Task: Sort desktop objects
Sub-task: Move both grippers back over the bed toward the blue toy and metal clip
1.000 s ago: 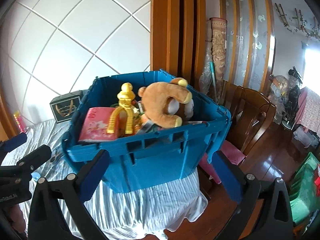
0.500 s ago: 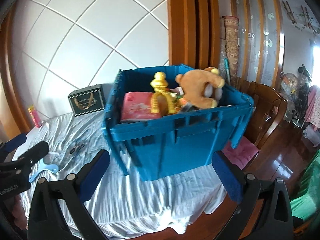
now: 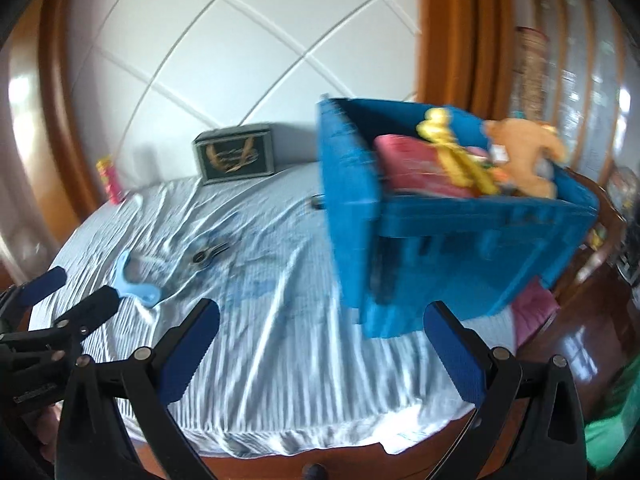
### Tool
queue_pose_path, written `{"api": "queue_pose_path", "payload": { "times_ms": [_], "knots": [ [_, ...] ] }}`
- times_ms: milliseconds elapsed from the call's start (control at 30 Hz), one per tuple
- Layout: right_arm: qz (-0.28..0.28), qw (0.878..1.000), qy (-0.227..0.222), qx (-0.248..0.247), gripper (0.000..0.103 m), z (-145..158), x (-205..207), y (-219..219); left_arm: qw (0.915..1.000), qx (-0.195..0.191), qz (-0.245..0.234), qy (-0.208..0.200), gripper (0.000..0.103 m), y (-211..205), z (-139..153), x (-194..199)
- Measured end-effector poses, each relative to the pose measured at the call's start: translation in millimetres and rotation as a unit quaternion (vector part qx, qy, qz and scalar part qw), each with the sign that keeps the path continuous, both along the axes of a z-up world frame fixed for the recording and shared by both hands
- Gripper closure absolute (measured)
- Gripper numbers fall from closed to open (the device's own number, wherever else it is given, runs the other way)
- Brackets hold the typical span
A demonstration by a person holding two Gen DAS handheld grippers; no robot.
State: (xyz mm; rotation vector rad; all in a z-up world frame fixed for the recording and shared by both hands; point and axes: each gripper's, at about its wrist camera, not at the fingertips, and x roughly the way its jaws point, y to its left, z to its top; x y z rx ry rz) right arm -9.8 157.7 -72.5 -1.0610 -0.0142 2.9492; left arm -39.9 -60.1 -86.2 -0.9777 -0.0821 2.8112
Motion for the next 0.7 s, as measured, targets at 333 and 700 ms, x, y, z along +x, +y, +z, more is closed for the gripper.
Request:
{"api": "queue_pose_path", "payload": {
  "times_ms": [333, 700],
  "knots": [
    [0.099, 0.993, -0.064, -0.013, 0.0, -61.5, -80.7, -73.2, 0.9902, -0.024, 0.116, -0.074, 0.003, -86.4, -64.1, -51.0],
    [0.145, 0.979, -0.138, -0.041, 0.0, -133.7, -196.8, -118.8, 0.9693, -0.035, 0.199, -0.141, 0.003, -169.8, -129.2, -108.6]
  ]
}}
